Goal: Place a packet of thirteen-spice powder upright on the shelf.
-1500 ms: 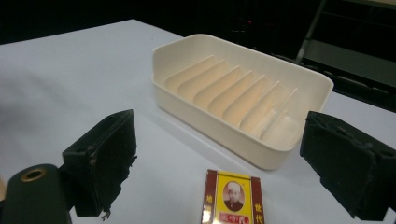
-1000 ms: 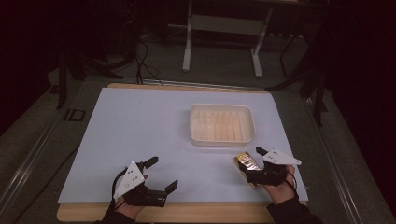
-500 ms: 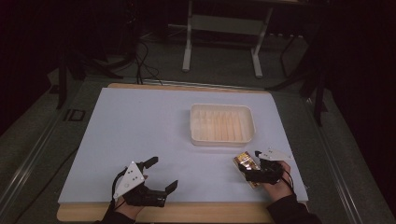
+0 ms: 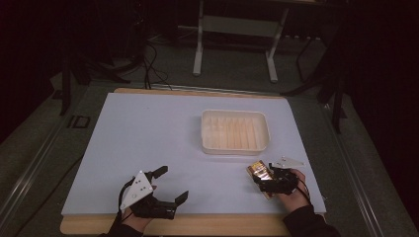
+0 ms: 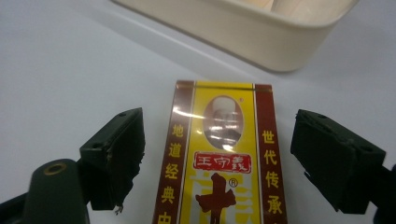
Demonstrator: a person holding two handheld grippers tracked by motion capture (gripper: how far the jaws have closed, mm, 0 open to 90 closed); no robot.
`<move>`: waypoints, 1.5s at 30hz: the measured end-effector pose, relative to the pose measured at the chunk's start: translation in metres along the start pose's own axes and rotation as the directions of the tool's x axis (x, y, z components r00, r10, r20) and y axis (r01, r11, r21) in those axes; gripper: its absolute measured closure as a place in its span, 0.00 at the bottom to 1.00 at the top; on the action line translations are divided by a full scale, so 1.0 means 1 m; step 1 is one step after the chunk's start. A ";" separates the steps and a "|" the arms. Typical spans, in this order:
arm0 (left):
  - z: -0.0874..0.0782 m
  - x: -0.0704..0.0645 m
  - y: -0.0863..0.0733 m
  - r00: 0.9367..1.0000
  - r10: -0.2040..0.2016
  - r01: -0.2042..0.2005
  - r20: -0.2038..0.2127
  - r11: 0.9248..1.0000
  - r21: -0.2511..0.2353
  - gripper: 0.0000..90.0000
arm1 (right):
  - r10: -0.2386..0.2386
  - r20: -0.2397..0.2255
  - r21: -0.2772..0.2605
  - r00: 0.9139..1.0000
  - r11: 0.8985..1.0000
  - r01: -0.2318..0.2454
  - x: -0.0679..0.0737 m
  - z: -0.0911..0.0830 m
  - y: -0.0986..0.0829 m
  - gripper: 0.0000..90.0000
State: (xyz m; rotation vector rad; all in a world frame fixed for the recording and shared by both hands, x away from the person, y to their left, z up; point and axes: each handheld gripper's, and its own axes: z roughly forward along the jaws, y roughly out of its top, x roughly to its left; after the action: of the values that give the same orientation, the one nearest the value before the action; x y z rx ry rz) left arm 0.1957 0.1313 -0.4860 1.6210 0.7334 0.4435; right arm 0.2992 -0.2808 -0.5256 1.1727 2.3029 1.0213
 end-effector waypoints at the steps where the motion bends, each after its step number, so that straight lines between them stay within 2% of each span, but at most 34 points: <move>1: 0.000 0.000 0.000 1.000 0.000 0.000 0.000 1.000 0.001 0.03 | -0.001 0.004 0.015 1.000 1.000 0.001 0.001 0.002 0.000 0.20; 5: 0.000 0.000 0.000 1.000 0.000 0.000 0.003 1.000 0.002 0.03 | 0.002 0.021 0.034 1.000 0.999 -0.003 0.002 0.003 0.000 0.20; 7: 0.000 0.000 0.000 1.000 0.000 0.000 0.004 1.000 0.002 0.03 | 0.012 0.037 0.067 0.999 0.998 -0.014 0.001 0.006 -0.001 0.20; 13: 0.000 0.000 0.000 1.000 -0.002 0.002 0.006 1.000 0.005 0.03 | 0.005 0.036 0.119 0.999 0.993 -0.009 0.003 0.010 -0.003 0.27; 20: 0.001 0.000 0.000 1.000 -0.008 0.008 0.008 1.000 0.008 0.03 | 0.009 0.036 0.142 0.999 0.990 -0.014 0.004 0.011 -0.001 0.35; 26: 0.001 0.000 0.000 1.000 -0.005 0.005 0.006 1.000 0.008 0.03 | 0.016 0.035 0.154 0.999 0.988 -0.022 0.004 0.009 0.001 0.36; 29: 0.001 0.000 0.000 1.000 -0.005 0.005 0.005 1.000 0.010 0.03 | 0.017 0.026 0.137 1.000 0.990 -0.020 0.005 0.006 0.003 0.36; 37: 0.001 0.000 0.000 1.000 -0.007 0.007 0.000 1.000 0.011 0.03 | -0.003 0.026 0.035 1.000 0.999 0.002 0.013 -0.012 0.015 0.36; 41: 0.001 0.000 -0.001 1.000 -0.008 0.008 -0.001 1.000 0.011 0.03 | -0.021 0.032 -0.015 0.999 1.000 0.022 0.019 -0.020 0.020 0.36; 42: 0.001 0.000 -0.001 1.000 -0.008 0.008 -0.001 1.000 0.011 0.03 | -0.035 0.034 -0.041 0.999 0.998 0.036 0.021 -0.026 0.023 0.36; 45: 0.002 -0.001 -0.001 1.000 -0.008 0.008 -0.002 1.000 0.013 0.03 | -0.053 0.038 -0.067 0.998 0.996 0.056 0.024 -0.031 0.026 0.36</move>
State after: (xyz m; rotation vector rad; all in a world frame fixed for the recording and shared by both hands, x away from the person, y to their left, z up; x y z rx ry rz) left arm 0.1962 0.1296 -0.4868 1.6298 0.7455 0.4352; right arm 0.2808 -0.2643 -0.4856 1.0868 2.2415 1.0413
